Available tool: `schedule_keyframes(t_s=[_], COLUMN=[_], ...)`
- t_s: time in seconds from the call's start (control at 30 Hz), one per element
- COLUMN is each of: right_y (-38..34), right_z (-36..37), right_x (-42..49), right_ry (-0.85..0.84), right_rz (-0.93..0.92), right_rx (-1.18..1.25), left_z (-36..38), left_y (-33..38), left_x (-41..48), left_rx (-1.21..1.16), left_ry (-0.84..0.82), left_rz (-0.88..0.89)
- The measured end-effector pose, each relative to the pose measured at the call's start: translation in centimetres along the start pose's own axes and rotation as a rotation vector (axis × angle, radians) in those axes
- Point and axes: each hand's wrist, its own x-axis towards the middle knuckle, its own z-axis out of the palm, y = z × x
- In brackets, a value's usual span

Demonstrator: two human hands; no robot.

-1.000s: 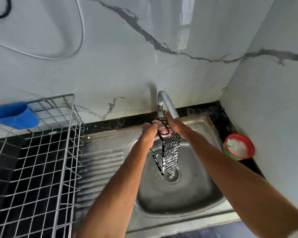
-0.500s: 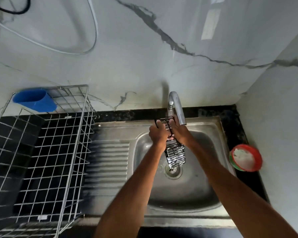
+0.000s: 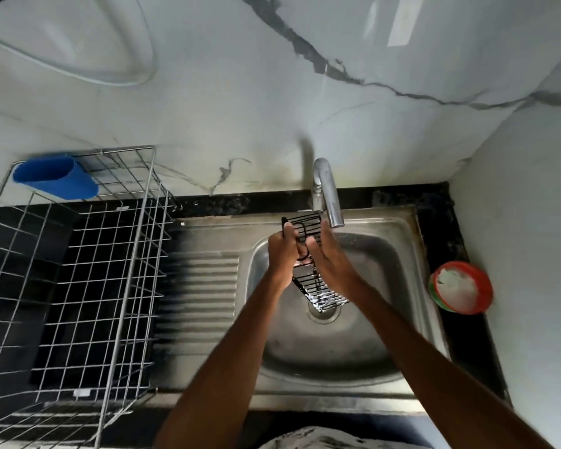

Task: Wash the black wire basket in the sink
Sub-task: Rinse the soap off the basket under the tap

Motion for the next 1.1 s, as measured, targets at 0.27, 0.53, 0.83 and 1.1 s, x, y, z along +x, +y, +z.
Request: schedule_keyframes(t_s=[0.27,0.53,0.83,1.1], right_y=[-0.2,4.6,5.5,0.5], right_z=[-0.4,3.1,0.1,-4.1], right_x=[1.5,-7.3,-2.0,5.8], right_ry=[0.25,0.119,-0.024,-0.292], right_rz=[0.04,-0.107,0.15,0.274], right_rx=[0.102,0.08,0.212,0.313], left_z=[-0.1,-1.0,-0.4,1.6], left_y=[-0.1,-0.4,-0.6,1.0], left_x=[-1.3,-1.2,-1.3,-0.7], left_rx=[0.023,-0.056,-0.279,-0.471], left_ry=[-0.035,0.082,0.236,0.356], left_rz=[0.031,-0.043,-0.132,-0.225])
